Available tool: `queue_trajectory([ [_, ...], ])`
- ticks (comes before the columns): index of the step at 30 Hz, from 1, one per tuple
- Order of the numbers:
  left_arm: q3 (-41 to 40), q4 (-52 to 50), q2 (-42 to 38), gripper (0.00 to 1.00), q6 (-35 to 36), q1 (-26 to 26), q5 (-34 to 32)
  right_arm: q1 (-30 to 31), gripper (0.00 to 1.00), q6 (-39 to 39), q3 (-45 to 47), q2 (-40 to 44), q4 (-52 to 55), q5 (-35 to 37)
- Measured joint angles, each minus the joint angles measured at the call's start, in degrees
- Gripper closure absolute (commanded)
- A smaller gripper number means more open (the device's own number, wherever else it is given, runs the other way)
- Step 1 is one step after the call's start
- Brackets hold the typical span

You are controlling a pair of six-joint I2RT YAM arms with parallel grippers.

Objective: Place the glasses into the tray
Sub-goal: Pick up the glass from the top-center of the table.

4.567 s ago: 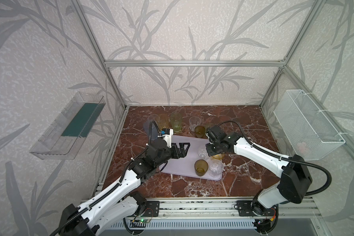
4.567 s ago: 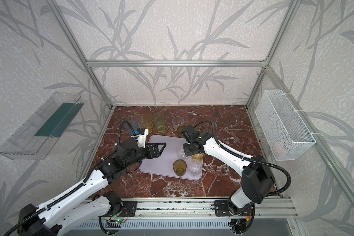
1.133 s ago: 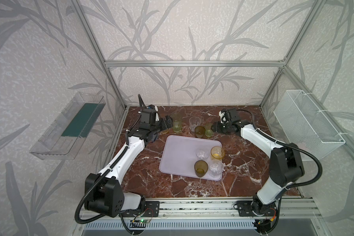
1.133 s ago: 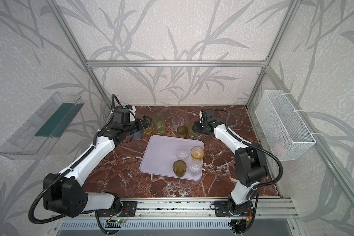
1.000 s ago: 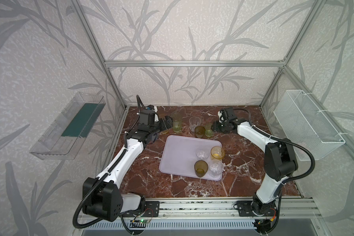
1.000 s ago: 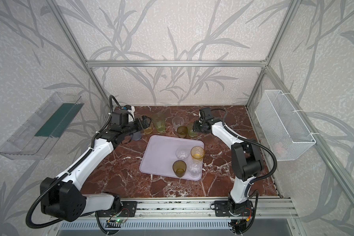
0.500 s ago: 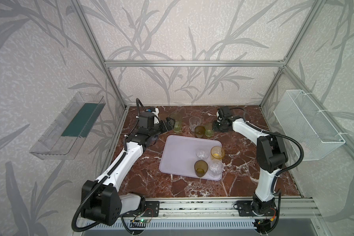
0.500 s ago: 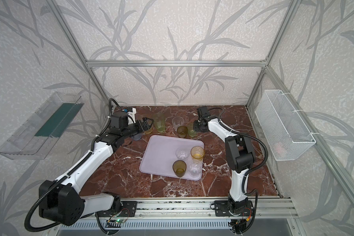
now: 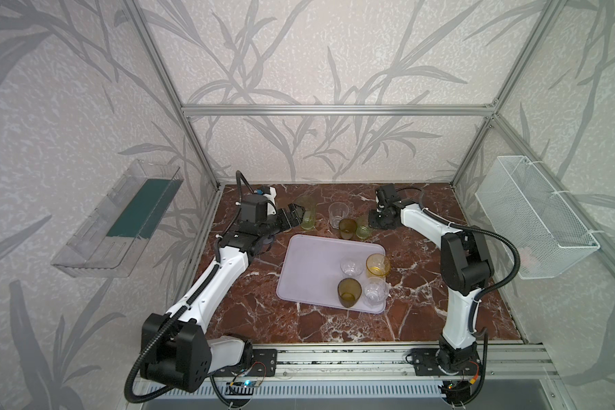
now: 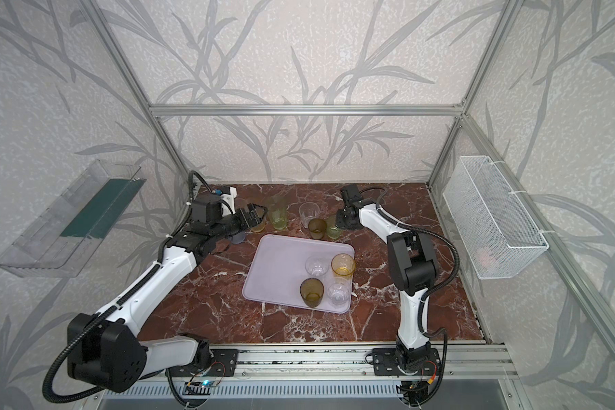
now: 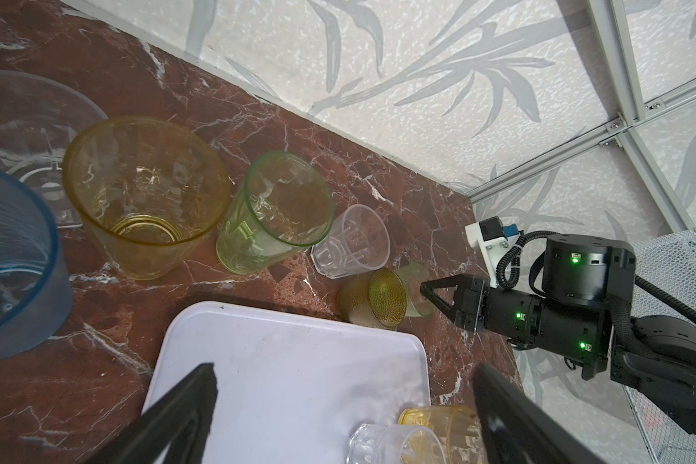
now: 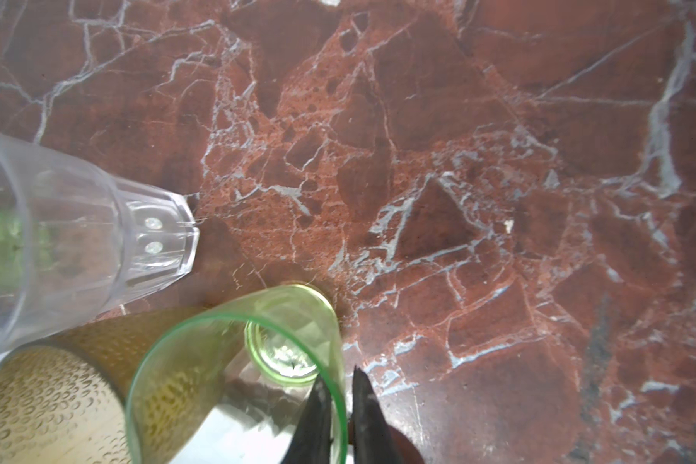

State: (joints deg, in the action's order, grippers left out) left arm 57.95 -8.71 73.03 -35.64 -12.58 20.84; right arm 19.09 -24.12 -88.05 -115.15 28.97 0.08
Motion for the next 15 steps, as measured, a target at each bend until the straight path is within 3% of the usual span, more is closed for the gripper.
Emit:
queue_trajectory([
  [3,-0.04,0.24,0.00,0.02,-0.02,0.00,0.15,-0.15,1.00,0.15,0.00,0.00,0.13,0.92],
  [15,-0.20,-0.15,-0.44,0.03,0.04,0.00,-0.22,-2.27,1.00,0.61,2.99,4.44,0.83,2.75],
])
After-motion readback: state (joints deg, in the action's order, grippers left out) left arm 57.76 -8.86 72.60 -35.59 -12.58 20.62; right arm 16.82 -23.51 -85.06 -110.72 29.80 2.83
